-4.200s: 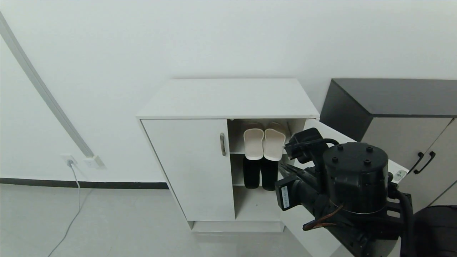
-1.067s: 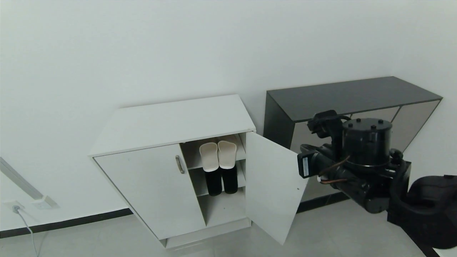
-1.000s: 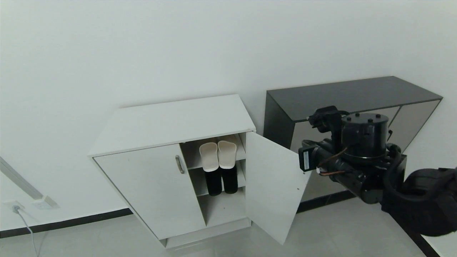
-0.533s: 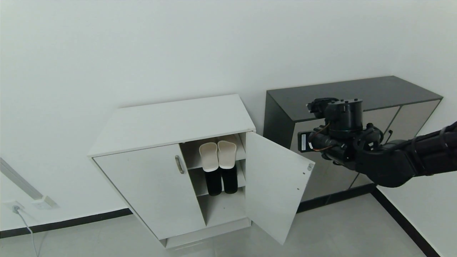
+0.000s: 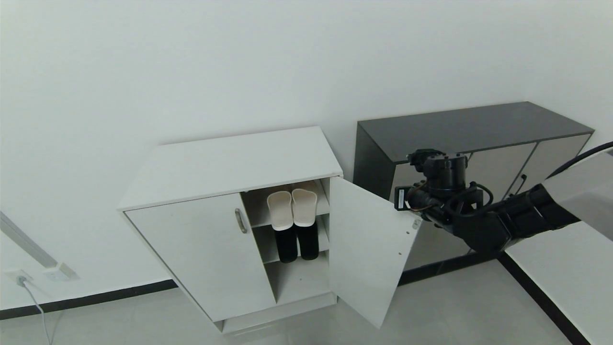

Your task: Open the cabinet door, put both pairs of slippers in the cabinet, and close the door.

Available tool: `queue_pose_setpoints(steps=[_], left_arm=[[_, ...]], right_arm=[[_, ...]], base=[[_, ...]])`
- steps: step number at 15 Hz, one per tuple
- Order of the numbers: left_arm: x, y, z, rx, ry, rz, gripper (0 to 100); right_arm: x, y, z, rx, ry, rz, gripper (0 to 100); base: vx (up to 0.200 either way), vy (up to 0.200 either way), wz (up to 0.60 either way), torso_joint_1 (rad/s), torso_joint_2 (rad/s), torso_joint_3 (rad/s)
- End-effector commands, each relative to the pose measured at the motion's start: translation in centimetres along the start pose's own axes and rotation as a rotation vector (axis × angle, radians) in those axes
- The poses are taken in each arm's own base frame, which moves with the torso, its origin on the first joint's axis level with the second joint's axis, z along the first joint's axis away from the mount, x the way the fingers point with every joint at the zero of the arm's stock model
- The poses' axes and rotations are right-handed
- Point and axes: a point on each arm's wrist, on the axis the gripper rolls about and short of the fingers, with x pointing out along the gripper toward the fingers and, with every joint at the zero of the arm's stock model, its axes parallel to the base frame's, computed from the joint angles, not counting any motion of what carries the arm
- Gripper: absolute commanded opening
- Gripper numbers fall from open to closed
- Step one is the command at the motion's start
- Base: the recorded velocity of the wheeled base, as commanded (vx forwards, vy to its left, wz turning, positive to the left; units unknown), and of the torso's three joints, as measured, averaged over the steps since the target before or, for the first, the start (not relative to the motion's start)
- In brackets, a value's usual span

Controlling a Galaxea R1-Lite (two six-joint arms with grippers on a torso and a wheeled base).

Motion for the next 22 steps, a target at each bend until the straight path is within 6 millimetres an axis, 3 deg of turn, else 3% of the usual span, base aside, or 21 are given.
queue_pose_setpoints(steps=[1, 15, 22], left_arm=[[0.0, 0.0, 0.0, 0.0, 0.001, 0.001, 0], [0.0, 0.0, 0.0, 0.0, 0.001, 0.002, 0], [0.0, 0.0, 0.0, 0.0, 0.001, 0.001, 0]], right_arm=[[0.9, -0.2, -1.3, -0.008, 0.032, -0.011, 0], [2.4, -0.4, -2.7, -0.013, 0.048, -0.017, 0], [0.3, 1.3, -3.2, -0.033, 0.058, 0.029, 0]], base=[[0.0, 0.0, 0.0, 0.0, 0.0, 0.0], [0.0, 0.0, 0.0, 0.0, 0.0, 0.0], [0.0, 0.0, 0.0, 0.0, 0.0, 0.0]])
